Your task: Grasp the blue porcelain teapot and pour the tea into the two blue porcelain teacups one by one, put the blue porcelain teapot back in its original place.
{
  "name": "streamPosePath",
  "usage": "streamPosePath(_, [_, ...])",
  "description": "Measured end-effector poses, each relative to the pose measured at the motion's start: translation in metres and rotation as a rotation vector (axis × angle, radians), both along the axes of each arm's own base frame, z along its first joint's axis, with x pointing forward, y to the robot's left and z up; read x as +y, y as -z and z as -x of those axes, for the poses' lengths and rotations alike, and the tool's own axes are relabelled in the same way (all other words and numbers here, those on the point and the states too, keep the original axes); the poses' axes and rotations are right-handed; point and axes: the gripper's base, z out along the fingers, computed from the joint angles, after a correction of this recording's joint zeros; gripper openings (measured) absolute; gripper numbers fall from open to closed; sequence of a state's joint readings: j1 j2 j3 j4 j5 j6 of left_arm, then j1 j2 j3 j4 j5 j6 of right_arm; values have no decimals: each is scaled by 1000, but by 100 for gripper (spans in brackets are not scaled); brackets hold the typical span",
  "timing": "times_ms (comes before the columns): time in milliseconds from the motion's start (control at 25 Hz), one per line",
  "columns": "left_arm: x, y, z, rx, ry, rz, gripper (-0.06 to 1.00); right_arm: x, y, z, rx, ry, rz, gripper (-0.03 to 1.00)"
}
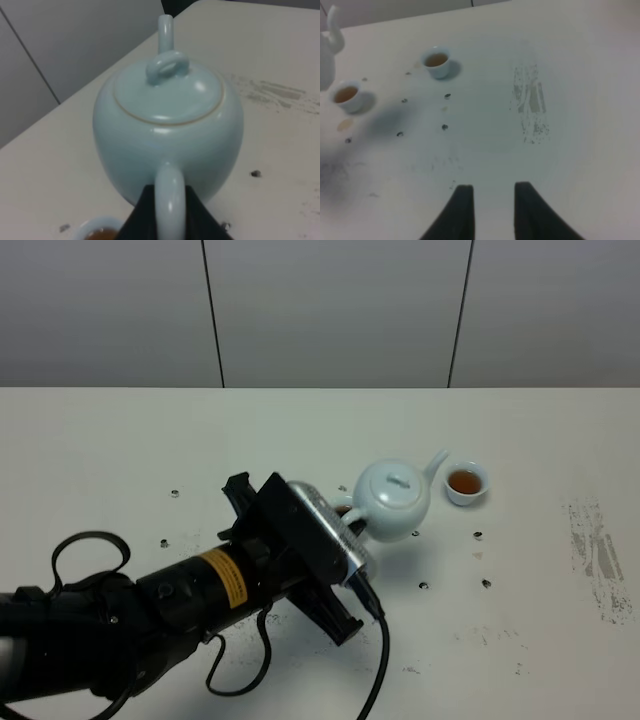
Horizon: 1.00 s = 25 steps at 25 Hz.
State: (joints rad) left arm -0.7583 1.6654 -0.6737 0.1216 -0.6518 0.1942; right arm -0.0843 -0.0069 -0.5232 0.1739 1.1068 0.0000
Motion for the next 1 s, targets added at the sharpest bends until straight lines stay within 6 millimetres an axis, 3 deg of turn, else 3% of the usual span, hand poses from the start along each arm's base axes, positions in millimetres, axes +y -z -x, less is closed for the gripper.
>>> streamPosePath(200, [13,20,11,0,-9,-32,10,0,0,0,0,0,0,22])
streamPosePath(600, [11,68,8,64,-16,-92,10,0,0,0,0,0,0,22])
streamPosePath(1000, [8,87,6,73,-14,-97,10,0,0,0,0,0,0,22])
